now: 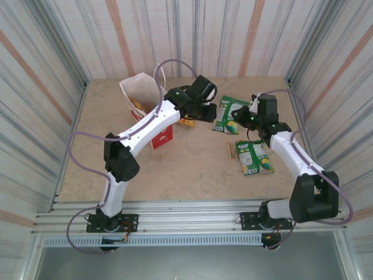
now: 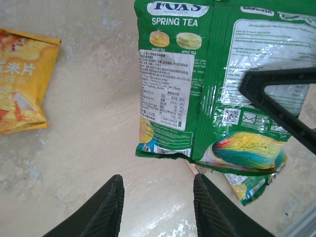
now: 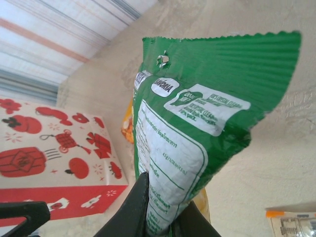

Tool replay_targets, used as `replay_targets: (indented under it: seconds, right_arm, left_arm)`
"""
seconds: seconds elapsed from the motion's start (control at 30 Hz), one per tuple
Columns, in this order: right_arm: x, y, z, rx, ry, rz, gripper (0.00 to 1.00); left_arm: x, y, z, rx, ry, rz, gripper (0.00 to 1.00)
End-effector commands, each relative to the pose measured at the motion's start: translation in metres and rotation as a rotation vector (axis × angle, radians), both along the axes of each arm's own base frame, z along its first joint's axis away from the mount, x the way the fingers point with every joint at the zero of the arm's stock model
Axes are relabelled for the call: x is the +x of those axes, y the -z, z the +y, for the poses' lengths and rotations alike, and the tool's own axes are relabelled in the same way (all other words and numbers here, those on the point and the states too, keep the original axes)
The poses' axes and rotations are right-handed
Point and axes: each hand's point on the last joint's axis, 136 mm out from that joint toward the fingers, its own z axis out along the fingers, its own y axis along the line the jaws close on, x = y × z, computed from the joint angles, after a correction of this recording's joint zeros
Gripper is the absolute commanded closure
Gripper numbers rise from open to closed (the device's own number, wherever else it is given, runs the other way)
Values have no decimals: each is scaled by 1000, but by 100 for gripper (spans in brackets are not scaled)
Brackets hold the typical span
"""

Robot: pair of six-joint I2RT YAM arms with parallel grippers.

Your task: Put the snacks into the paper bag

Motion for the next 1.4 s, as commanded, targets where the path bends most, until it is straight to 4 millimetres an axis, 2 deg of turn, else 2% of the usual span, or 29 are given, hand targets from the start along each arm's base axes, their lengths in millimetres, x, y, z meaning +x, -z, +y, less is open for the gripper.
replay_targets:
  seconds: [0.0, 0.2, 0.37, 0.63, 0.77, 0.93, 0.97, 1.0, 1.07, 1.23, 1.37]
  right_arm:
    - [-6, -55, 3, -39, -20, -124, 100]
    - [-14, -103, 15, -88, -33, -200, 100]
    - [-20, -148, 35, -129, -57, -290, 100]
    - [-27, -222, 82, -229, -104, -469, 100]
    - [-27, -250, 114, -231, -141, -566, 100]
    - [-25, -266, 166, -239, -232, -634, 100]
    - [-24, -263, 175, -247, -251, -634, 100]
    - [-25, -275, 183, -236, -258, -663, 100]
    - [-25, -276, 200, -232, -288, -677, 100]
    - [-23, -271, 237, -240, -357, -687, 100]
    - [-15, -260, 257, -244, -391, -674, 100]
  left_arm:
    - [-14, -42, 24, 34, 8, -68, 58]
    - [-26, -79, 50, 65, 0, -129, 58]
    - [-31, -107, 75, 73, -18, -178, 57]
    - [-23, -128, 141, 110, -121, -202, 56]
    - [-22, -141, 175, 119, -189, -222, 47]
    - [-27, -156, 221, 149, -294, -244, 41]
    - [-28, -158, 228, 150, -309, -246, 40]
    - [-30, -161, 235, 150, -327, -248, 40]
    - [-33, -165, 248, 157, -363, -257, 40]
    - [-38, -165, 283, 174, -462, -252, 38]
    - [-36, -156, 303, 149, -508, -212, 36]
